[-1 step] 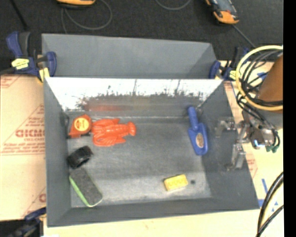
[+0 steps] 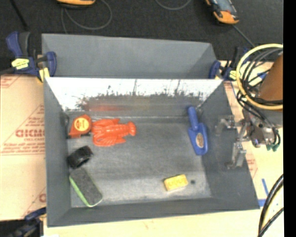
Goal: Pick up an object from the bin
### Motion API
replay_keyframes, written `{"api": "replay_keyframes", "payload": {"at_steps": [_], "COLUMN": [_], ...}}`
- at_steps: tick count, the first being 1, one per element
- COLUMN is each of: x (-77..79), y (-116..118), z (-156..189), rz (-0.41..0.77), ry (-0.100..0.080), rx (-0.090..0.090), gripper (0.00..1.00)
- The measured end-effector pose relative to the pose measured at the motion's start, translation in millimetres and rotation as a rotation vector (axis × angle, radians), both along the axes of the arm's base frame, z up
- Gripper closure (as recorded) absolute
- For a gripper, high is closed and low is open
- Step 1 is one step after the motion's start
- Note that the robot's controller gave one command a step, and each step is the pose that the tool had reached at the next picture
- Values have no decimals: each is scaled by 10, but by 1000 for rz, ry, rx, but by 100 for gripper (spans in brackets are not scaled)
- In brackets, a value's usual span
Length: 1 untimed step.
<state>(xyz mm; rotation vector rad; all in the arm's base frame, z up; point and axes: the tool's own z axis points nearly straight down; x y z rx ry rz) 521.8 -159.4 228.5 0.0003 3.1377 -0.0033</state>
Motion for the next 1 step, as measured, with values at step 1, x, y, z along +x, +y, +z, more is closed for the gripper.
{"api": "replay_keyframes", "payload": {"at_steps": [1], "x": [4], "y": [21], "z": [-24], "rz": [7], "ry": [-2], "rx": [-1], "gripper": [0]}}
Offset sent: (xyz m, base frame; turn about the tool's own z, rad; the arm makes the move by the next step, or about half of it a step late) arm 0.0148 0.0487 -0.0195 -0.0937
